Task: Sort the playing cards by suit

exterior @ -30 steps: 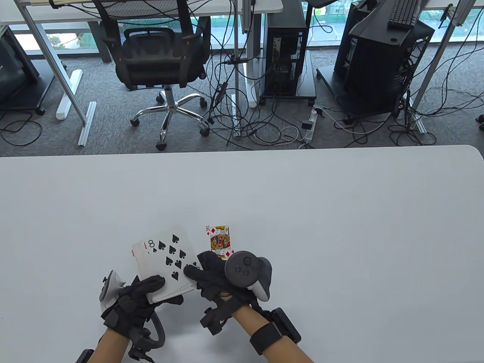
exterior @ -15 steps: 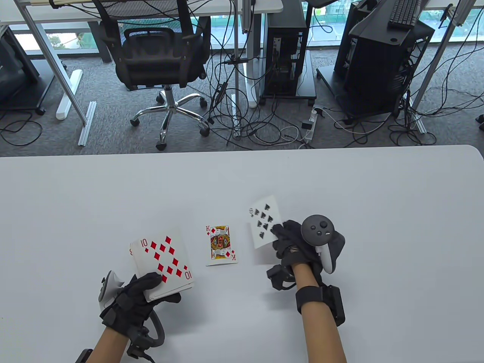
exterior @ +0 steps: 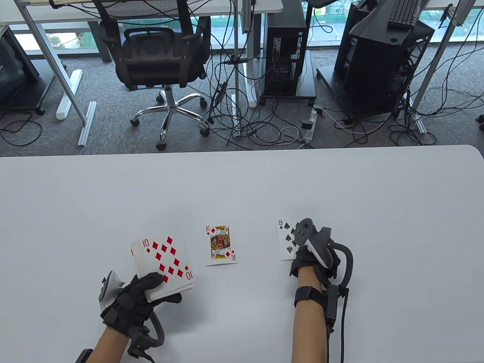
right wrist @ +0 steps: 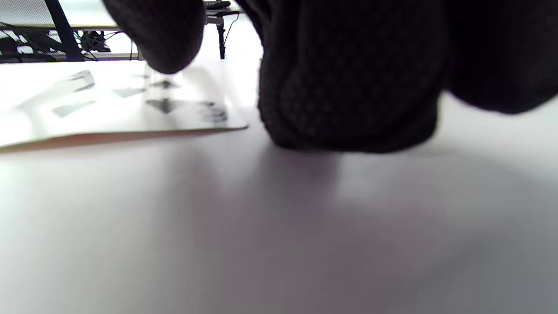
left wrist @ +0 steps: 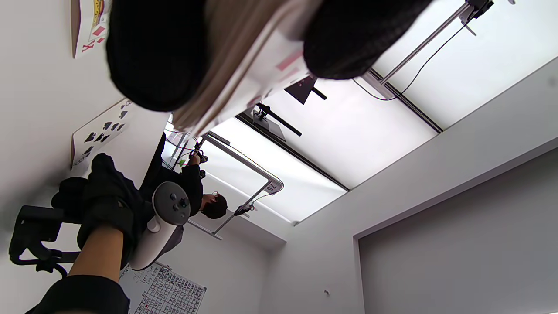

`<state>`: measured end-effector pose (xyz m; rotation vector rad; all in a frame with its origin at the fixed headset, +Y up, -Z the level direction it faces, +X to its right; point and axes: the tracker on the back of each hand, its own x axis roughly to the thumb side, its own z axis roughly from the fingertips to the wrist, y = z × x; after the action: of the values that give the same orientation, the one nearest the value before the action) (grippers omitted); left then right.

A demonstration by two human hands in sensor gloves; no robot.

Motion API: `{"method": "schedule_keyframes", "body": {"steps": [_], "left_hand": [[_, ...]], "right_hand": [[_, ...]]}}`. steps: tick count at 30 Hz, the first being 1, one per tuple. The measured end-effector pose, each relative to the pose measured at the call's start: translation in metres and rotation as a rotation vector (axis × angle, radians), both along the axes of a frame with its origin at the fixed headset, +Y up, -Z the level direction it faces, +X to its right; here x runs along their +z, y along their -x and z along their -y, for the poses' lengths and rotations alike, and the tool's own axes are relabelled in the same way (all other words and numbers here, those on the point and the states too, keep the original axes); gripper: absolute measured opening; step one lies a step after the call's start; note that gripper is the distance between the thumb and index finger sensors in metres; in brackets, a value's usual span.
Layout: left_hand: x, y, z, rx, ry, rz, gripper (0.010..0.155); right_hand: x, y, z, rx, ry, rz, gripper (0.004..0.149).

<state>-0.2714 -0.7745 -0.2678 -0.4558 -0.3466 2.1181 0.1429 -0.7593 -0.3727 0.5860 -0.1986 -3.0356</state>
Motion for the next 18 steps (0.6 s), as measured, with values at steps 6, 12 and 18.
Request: {"method": "schedule_keyframes", "body": {"steps": [6, 12, 18], "left_hand": [[0.0, -0.002, 0.001, -0.01, 0.01, 0.006, 0.07], [-0.001, -0.003, 0.005, -0.032, 0.018, 0.016, 0.07], [-0.001, -0.003, 0.005, -0.037, 0.016, 0.011, 0.07]], "right_hand": [[0.007, 0.056, -0.038, 0.055, -0.306, -0.47, 0.067], [0.052, 0.137, -0.05, -0.968, -0.425, -0.767, 0.074], [0.09, 0.199, -0.045, -0.95, -0.296, -0.931, 0.092]]}}
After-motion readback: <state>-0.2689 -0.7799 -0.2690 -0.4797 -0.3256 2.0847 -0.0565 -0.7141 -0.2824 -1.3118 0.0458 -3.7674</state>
